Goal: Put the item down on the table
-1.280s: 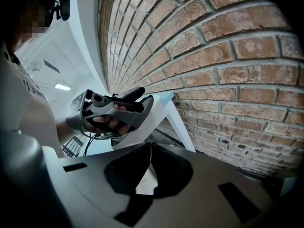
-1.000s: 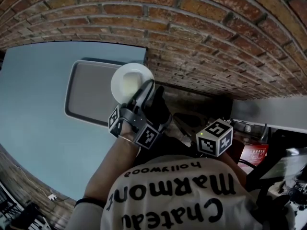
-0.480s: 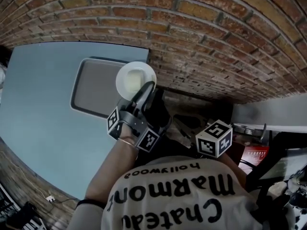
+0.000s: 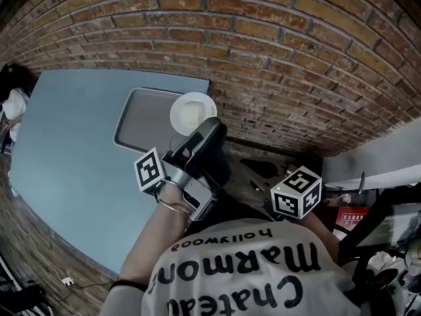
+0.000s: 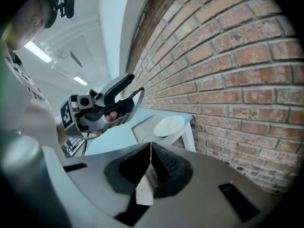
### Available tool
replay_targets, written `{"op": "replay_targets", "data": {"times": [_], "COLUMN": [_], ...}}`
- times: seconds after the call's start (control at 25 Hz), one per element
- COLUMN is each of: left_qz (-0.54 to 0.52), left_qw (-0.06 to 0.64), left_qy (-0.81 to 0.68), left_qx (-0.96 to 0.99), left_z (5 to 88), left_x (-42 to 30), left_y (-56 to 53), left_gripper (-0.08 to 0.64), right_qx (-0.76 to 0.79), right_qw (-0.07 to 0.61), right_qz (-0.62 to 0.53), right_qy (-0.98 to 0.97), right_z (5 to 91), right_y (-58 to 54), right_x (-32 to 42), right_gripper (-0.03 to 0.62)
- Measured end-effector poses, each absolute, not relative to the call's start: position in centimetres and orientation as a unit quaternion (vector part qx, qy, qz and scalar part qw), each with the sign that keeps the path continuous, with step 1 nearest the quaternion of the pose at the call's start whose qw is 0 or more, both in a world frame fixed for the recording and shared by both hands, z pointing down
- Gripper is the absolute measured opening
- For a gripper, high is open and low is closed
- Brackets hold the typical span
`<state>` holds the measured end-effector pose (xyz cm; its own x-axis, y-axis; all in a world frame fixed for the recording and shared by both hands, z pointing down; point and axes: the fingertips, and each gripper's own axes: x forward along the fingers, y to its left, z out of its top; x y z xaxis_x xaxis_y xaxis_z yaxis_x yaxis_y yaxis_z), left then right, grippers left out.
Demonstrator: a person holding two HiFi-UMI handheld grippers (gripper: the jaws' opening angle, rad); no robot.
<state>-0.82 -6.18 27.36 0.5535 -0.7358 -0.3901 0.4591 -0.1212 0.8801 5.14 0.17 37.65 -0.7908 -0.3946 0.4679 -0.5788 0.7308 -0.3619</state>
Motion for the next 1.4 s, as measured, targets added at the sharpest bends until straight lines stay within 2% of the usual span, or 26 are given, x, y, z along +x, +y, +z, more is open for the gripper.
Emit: {"op": "replay_targets", "data": {"times": [0.28, 0.52, 0.68, 0.84, 0.92, 1.0, 1.2, 1.4], "left_qz": [-0.401, -0.312, -0.219, -0.092, -0.022, 0.026, 0.044, 0.041], "left_qw": [0.557, 0.461, 0.337, 0.171, 0.12, 0.118, 0.193, 0.184], "left_qy": [-0.221, -0.317, -0.386, -0.437, -0.457, -0.469, -0.499, -0.498], "left_qx": [0.692, 0.768, 0.83, 0.878, 0.881, 0.875, 0.844, 0.847], "left_z": [26.7, 28.9, 29.5, 29.9, 31.3, 33.3, 36.7, 36.8], "left_x": [-2.1, -3.4, -4.6, -4.9, -5.1, -5.2, -6.5, -7.3], "left_y": [-1.7, 2.0, 3.6, 5.6, 6.5, 7.3, 8.4, 8.7], "left_gripper": [0.141, 0.141, 0.137, 0.066, 0.06, 0.06, 0.053, 0.053], "right_qx": [0.275, 0.258, 0.25, 0.243, 0.242, 0.241, 0.246, 0.258], "right_qw": [0.159, 0.169, 0.17, 0.169, 0.171, 0.175, 0.186, 0.193], "right_qz": [0.222, 0.224, 0.222, 0.223, 0.224, 0.226, 0.225, 0.207], "right_qy": [-0.922, -0.925, -0.927, -0.929, -0.928, -0.927, -0.924, -0.924], "right_z": [34.9, 35.8, 36.0, 36.0, 36.1, 36.4, 37.1, 37.1], "right_y": [2.3, 4.9, 5.8, 6.4, 6.6, 7.0, 7.5, 7.5], "right_x": [6.5, 6.6, 6.5, 6.2, 6.3, 6.5, 7.0, 7.1], "right_gripper": [0.011, 0.011, 0.011, 0.011, 0.011, 0.011, 0.011, 0.011]}}
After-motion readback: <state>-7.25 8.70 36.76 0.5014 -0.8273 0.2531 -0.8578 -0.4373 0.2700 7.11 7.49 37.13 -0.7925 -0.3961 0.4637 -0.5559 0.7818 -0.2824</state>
